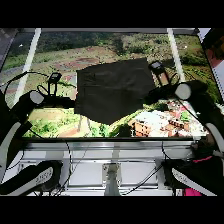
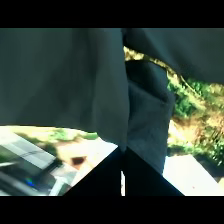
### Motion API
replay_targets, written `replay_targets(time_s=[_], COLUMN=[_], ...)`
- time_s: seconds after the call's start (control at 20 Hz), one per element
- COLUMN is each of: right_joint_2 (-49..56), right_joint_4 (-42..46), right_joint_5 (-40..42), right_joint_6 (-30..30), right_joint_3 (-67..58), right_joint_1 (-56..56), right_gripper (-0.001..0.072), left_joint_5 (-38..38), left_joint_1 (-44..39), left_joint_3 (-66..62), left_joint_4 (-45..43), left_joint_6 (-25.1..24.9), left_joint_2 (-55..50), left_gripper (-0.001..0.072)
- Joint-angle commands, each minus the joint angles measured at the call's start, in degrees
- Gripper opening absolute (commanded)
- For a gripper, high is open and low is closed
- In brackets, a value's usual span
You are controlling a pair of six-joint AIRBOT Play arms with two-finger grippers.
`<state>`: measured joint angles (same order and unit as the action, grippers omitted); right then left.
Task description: Fold the clothes and pants, and hang the long-sleeved shirts on hangers.
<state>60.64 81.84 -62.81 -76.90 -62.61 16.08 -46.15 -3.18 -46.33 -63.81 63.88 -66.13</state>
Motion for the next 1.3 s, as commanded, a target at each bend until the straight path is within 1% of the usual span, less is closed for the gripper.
replay_targets(time_s=[0.0, 0.1, 0.2, 0.3, 0.35, 0.4, 0.45, 0.55, 0.6, 0.65, 0.75, 0.8, 0.85, 0.9, 0.95, 1.05, 1.2, 1.25], right_joint_2=[-4.7, -3.8, -1.7, 2.3, 5.3, 9.0, 13.0, 21.0, 24.6, 28.2, 33.1, 34.2, 34.5, 34.3, 34.0, 33.6, 33.6, 33.6], right_joint_4=[-7.2, -10.7, -11.2, -10.3, -8.4, -5.6, -2.5, 2.6, 4.3, 4.2, 2.8, 0.7, -3.3, -7.3, -11.2, -14.6, -14.1, -14.3], right_joint_5=[-14.2, -16.1, -17.5, -16.7, -16.5, -15.5, -13.1, -6.3, -2.2, 1.8, 8.6, 10.6, 10.4, 10.1, 7.6, -1.3, -17.2, -21.4], right_joint_6=[-10.4, -14.5, -18.0, -18.2, -17.7, -15.7, -14.6, -14.7, -16.4, -19.8, -30.7, -35.4, -39.4, -39.1, -35.1, -22.7, -14.0, -11.6], right_joint_3=[-11.2, -16.9, -20.3, -21.0, -21.0, -21.0, -21.0, -21.0, -21.0, -21.0, -21.0, -21.0, -21.0, -21.2, -22.1, -24.8, -26.6, -26.3], right_joint_1=[0.1, 1.1, 3.8, 4.8, 4.4, 3.8, 2.6, -1.4, -4.5, -8.1, -15.1, -18.4, -21.5, -24.1, -26.5, -29.3, -30.1, -29.6], right_gripper=[0.0001, 0.0001, 0.0001, 0.0001, 0.0001, 0.0001, 0.0002, 0.0003, 0.0004, 0.0005, 0.0007, 0.0014, 0.0069, 0.0206, 0.0343, 0.0347, 0.0337, 0.0195], left_joint_5=[0.0, 0.0, 0.0, 0.0, 0.0, 0.0, 0.0, -0.2, -0.3, -0.5, -1.1, -1.7, -2.3, -2.6, -2.6, -2.5, -2.6, -2.6], left_joint_1=[0.0, 0.0, 0.0, 0.0, 0.0, 0.0, 0.0, 0.0, 0.0, 0.0, 0.0, 0.0, 0.0, 0.0, 0.0, 0.0, 0.0, 0.0], left_joint_3=[0.0, 0.0, 0.0, 0.0, 0.0, 0.0, 0.0, 0.0, 0.0, 0.0, 0.0, 0.0, 0.0, 0.0, 0.0, 0.0, 0.0, 0.0], left_joint_4=[0.0, 0.0, 0.0, 0.0, 0.0, 0.0, 0.0, 0.0, 0.0, 0.0, 0.0, 0.0, 0.0, 0.0, 0.0, 0.0, 0.0, 0.0], left_joint_6=[0.0, 0.0, 0.0, 0.0, 0.0, 0.0, 0.0, 0.0, 0.0, 0.0, 0.0, 0.0, 0.0, 0.0, 0.0, 0.0, 0.0, 0.2], left_joint_2=[0.0, 0.0, 0.0, 0.0, 0.0, 0.0, 0.0, 0.0, 0.0, 0.0, 0.0, 0.0, 0.0, 0.0, 0.0, 0.0, 0.0, 0.0], left_gripper=[0.0010, 0.0010, 0.0010, 0.0010, 0.0010, 0.0010, 0.0010, 0.0010, 0.0010, 0.0010, 0.0010, 0.0010, 0.0011, 0.0010, 0.0010, 0.0010, 0.0011, 0.0010])
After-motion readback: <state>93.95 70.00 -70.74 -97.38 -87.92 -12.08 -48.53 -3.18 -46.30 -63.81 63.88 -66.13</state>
